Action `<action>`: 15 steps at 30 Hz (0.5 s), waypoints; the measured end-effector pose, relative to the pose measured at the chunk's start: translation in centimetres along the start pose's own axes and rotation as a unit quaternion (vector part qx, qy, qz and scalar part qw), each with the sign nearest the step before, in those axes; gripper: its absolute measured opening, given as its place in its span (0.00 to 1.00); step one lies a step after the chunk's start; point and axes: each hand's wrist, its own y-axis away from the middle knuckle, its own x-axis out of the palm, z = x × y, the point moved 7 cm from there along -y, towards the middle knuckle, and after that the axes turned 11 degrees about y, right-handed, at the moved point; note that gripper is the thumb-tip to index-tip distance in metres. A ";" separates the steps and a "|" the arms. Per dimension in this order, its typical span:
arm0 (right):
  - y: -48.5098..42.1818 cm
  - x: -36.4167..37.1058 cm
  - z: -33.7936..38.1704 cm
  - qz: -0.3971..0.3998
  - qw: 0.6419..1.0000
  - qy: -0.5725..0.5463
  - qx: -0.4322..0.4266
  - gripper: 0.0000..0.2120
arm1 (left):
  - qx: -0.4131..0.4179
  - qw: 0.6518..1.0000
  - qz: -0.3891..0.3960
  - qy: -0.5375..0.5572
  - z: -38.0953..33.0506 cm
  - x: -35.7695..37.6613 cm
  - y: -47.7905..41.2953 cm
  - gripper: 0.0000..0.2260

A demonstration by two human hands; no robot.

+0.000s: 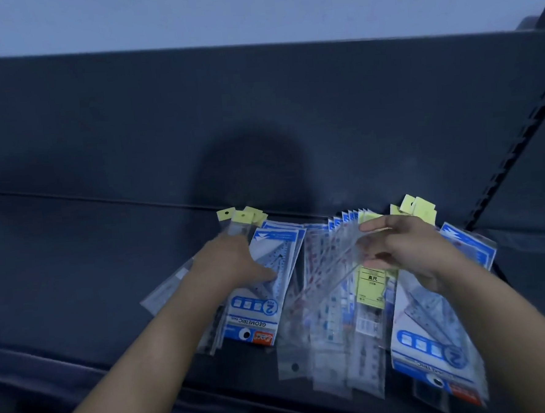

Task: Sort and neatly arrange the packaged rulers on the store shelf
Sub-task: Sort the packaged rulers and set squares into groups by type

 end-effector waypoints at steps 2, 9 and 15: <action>0.1 -0.3 -0.1 0.003 0.999 -0.046 -0.003 0.14 | -0.040 0.999 -0.024 0.006 1.1 -0.3 0.3 0.34; 0.1 -1.4 0.3 -0.030 0.994 -0.108 -0.014 0.11 | -0.096 0.991 -0.033 0.082 4.4 -1.3 0.6 0.17; 0.7 2.0 0.1 -0.014 0.990 -0.142 -0.010 0.08 | 0.021 0.966 -0.111 0.233 5.8 -3.2 -0.1 0.10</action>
